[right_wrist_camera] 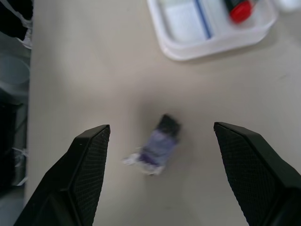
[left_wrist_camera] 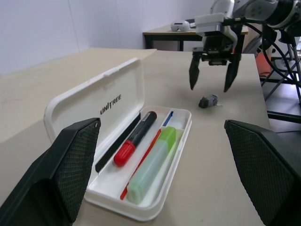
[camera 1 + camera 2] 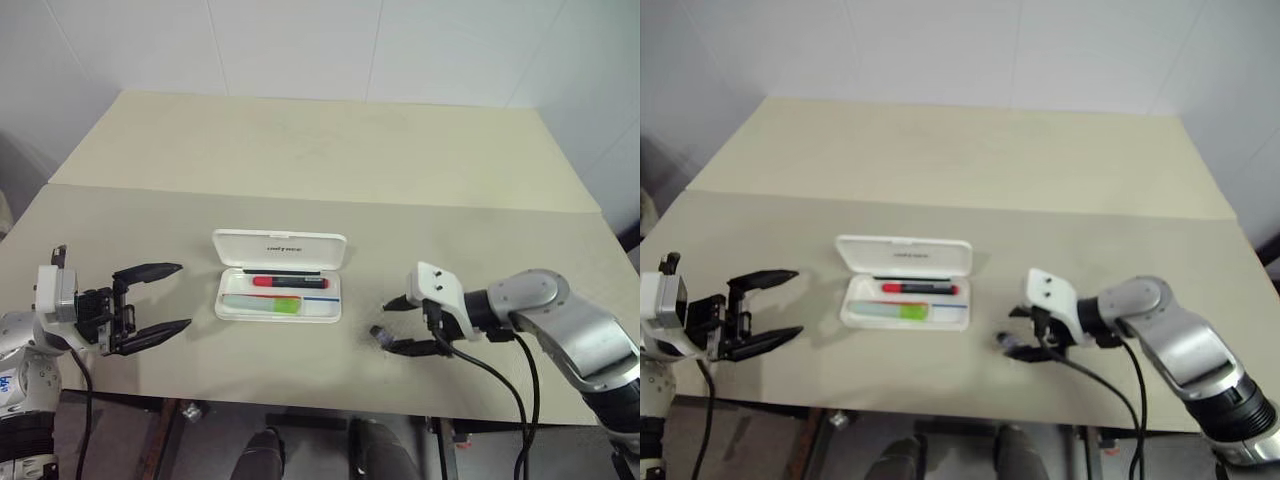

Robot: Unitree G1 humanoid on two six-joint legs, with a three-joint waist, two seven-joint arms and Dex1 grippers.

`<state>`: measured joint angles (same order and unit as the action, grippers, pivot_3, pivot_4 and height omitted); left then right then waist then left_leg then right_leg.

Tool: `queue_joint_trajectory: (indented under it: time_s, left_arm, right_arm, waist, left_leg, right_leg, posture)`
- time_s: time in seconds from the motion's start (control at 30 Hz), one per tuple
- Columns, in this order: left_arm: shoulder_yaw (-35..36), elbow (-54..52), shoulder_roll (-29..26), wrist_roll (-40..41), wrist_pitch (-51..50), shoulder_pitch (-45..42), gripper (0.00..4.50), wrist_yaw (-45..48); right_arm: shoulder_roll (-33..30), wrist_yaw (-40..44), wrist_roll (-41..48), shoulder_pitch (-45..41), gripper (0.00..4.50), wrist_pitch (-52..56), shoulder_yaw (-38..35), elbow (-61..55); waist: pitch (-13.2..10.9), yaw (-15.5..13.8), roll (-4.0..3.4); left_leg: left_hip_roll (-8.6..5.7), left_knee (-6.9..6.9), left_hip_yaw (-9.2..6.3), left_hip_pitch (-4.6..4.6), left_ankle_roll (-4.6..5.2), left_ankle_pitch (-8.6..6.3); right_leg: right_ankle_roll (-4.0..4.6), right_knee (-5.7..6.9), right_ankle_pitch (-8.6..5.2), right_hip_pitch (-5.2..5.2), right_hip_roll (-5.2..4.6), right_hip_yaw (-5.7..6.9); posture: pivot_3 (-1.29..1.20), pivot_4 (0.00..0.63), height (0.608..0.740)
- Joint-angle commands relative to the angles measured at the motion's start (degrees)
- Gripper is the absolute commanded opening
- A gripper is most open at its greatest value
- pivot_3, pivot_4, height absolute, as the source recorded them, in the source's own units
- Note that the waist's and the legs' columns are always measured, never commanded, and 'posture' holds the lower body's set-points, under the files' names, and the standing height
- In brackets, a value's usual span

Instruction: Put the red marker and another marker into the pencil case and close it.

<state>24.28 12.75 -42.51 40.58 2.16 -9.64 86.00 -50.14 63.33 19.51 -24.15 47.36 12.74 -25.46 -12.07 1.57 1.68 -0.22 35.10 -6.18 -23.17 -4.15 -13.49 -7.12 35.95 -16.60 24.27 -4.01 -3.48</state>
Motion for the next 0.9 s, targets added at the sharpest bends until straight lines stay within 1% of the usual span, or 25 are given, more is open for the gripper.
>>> queue_joint_trajectory:
  time_s: [0.03, 0.4, 0.57, 0.6, 0.63, 0.7, 0.87, 0.9]
  left_arm:
    - [1.2, -0.4, -0.1, 1.5, 0.7, 0.5, 4.5, 3.2]
    - [1.0, -2.2, -0.3, 1.7, -0.5, 1.7, 4.5, 1.8]
    - [0.9, -2.2, -0.3, 1.4, -0.4, 1.6, 4.5, 1.3]
    - [0.9, -2.2, -0.2, 1.3, -0.3, 1.5, 4.5, 1.2]
    - [1.0, -2.2, -0.2, 1.3, -0.3, 1.5, 4.5, 1.1]
    - [0.9, -2.1, -0.2, 1.3, -0.3, 1.5, 4.5, 1.0]
    - [1.0, -1.8, -0.2, 1.2, -0.1, 1.1, 4.5, 0.9]
    - [1.0, -1.7, -0.2, 1.2, -0.1, 1.0, 4.5, 0.9]
  right_arm:
    - [-0.7, -1.6, 0.4, 0.8, 4.49, 0.5, -1.2, -2.3]
    - [2.4, -7.4, -2.3, 3.2, 4.49, -1.6, 2.5, 0.6]
    - [3.3, -8.3, -3.8, 2.9, 4.49, -2.3, 4.3, 2.9]
    - [3.4, -8.3, -3.9, 2.9, 4.08, -2.4, 4.3, 3.1]
    - [3.5, -8.3, -4.0, 3.0, 3.84, -2.6, 4.3, 3.3]
    - [3.5, -8.4, -4.3, 3.1, 3.14, -3.1, 4.1, 3.5]
    - [3.0, -8.0, -5.5, 2.7, 1.33, -5.2, 3.8, 4.6]
    - [3.0, -7.9, -5.9, 2.4, 1.13, -5.8, 3.8, 4.9]
  waist:
    - [0.0, 0.0, 0.0]
    - [0.0, 0.0, 0.0]
    - [0.0, 0.2, 0.03]
    - [0.0, 0.2, 0.03]
    - [0.0, 0.1, 0.03]
    - [0.0, 0.1, 0.03]
    - [0.0, 0.0, 0.05]
    - [0.0, 0.0, 0.05]
  left_leg:
    - [0.0, 0.02, 0.0, 0.0, 0.0, 0.0]
    - [0.01, 0.03, 0.0, 0.05, 0.01, 0.0]
    - [0.02, 0.04, 0.0, 0.2, 0.01, 0.0]
    - [0.03, 0.04, 0.0, 0.33, 0.01, 0.01]
    - [0.05, 0.03, 0.0, 0.5, 0.01, 0.01]
    - [0.05, -0.02, 0.01, 0.83, 0.02, 0.0]
    - [0.05, -0.01, 0.03, 0.83, 0.02, 0.0]
    - [0.05, -0.02, 0.03, 0.83, 0.02, 0.0]
  right_leg:
    - [-0.01, 0.0, 0.0, -0.01, 0.0, 0.0]
    - [-0.01, -0.01, 0.02, -0.07, 0.01, 0.0]
    - [0.01, -0.02, 0.04, -0.21, 0.04, 0.0]
    - [0.04, -0.06, 0.03, -0.34, 0.06, 0.0]
    - [0.16, -0.13, -0.03, -0.53, 0.07, 0.01]
    - [0.84, -0.33, -0.4, -0.92, 0.06, 0.0]
    - [0.81, -0.42, -0.38, -0.97, 0.04, -0.03]
    - [0.78, -0.41, -0.37, -0.97, 0.04, -0.02]
  posture:
    - [0.0, 0.15, 0.74]
    - [0.0, 0.15, 0.74]
    - [0.0, 0.15, 0.74]
    - [0.0, 0.15, 0.74]
    - [0.0, 0.15, 0.74]
    - [0.0, 0.15, 0.74]
    - [0.0, 0.15, 0.74]
    - [0.0, 0.15, 0.74]
